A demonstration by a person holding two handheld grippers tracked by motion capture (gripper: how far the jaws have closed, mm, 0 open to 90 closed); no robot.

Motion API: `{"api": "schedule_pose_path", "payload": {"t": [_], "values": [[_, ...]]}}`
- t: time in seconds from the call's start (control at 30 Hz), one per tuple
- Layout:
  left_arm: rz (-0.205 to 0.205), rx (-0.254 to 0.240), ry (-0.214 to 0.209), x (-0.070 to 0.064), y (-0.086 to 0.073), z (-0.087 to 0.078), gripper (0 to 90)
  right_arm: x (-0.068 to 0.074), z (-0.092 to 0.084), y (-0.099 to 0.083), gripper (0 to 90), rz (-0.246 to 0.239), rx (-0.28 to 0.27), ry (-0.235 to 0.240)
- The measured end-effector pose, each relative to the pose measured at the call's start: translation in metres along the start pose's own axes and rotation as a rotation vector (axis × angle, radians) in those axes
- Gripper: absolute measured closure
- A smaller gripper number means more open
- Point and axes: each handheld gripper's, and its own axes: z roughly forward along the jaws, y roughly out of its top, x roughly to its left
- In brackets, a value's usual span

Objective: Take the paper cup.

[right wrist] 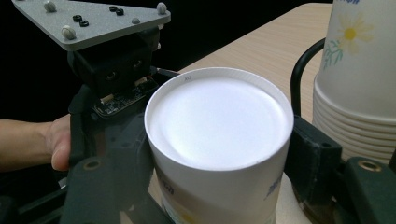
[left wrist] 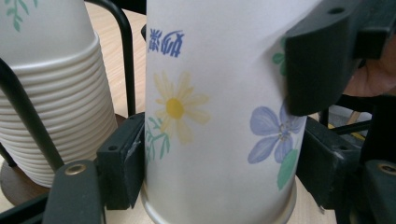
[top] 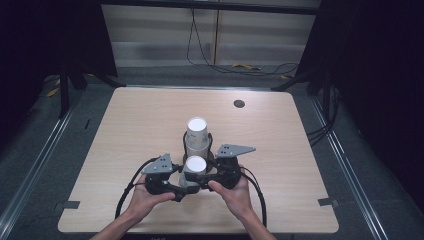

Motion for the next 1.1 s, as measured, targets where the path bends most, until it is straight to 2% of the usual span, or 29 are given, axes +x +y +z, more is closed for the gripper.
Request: {"api": "schedule_pose_path", "payload": {"t": [0.1, 0.2, 0.37, 0.6, 0.8, 1.0, 1.1], "values": [[0.012, 0.019, 0.003, 0.001, 0.0, -0.001, 27.0, 0.0, 0.001, 0.0, 31.8, 0.001, 0.004, -0.005], [0.008, 0.034, 0.003, 0.002, -0.001, -0.001, 27.3, 0.0, 0.0, 0.001, 25.2, -0.003, 0.0, -0.028], [0.002, 0.048, -0.002, 0.003, -0.001, -0.002, 27.2, -0.001, -0.001, 0.002, 21.3, 0.006, -0.004, -0.029], [-0.009, 0.061, 0.0, 0.008, -0.001, -0.007, 27.3, -0.002, -0.005, 0.004, 20.4, 0.005, -0.012, -0.024], [-0.038, 0.06, 0.005, 0.012, 0.0, -0.013, 27.3, -0.004, -0.012, 0.005, 20.3, 0.008, -0.014, -0.027], [-0.069, 0.082, 0.009, 0.016, 0.001, -0.017, 27.6, -0.008, -0.019, 0.006, 21.1, 0.003, -0.003, -0.025], [-0.059, 0.098, 0.004, 0.016, 0.004, -0.019, 27.8, -0.011, -0.022, 0.005, 19.7, 0.007, 0.011, -0.034]]}}
